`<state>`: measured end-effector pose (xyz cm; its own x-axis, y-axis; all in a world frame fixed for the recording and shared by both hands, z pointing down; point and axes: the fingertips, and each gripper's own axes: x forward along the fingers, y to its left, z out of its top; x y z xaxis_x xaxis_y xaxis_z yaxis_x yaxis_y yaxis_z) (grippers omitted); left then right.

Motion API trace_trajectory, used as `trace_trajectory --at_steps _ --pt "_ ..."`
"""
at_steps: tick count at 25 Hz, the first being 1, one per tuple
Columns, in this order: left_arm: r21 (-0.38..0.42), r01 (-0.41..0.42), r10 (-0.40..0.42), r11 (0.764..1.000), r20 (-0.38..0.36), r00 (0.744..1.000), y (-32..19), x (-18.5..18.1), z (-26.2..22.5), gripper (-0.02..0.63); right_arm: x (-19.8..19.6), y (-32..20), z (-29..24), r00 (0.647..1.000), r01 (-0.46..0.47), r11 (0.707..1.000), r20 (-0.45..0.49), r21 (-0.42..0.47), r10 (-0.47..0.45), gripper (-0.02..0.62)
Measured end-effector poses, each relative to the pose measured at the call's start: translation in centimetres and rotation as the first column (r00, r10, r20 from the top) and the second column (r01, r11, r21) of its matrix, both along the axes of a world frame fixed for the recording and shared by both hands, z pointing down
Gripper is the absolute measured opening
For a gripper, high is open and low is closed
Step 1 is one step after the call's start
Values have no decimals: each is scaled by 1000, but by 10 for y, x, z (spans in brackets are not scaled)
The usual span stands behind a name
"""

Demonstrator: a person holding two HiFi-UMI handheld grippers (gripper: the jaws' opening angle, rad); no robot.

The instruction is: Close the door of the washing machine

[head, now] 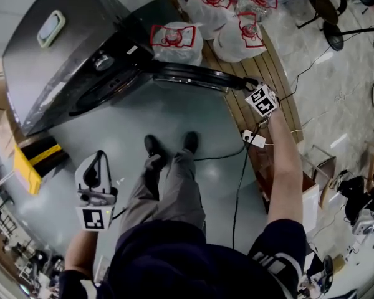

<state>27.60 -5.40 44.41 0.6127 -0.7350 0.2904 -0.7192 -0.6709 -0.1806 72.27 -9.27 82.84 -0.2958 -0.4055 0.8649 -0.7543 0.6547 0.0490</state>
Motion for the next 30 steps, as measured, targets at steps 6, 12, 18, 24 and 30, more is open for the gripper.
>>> trace_trajectory --at_steps 6,12,18,24,30 --pt "-28 -31 30 999 -16 999 -3 9 20 23 -5 6 1 1000 -24 1000 -3 -2 23 109" --pt "-56 -44 42 997 -39 998 -7 12 33 23 -12 19 2 998 -58 998 -13 -13 58 109" --pt "-72 -62 60 995 -42 997 -4 13 44 23 -27 36 2 996 -91 996 -14 -8 91 107" --pt "-82 -76 71 994 -58 996 1 15 51 23 -39 56 3 991 -135 991 -14 -16 135 104" --pt "-92 -90 84 992 -58 995 9 12 58 23 -55 76 4 985 -170 985 -21 -41 169 103"
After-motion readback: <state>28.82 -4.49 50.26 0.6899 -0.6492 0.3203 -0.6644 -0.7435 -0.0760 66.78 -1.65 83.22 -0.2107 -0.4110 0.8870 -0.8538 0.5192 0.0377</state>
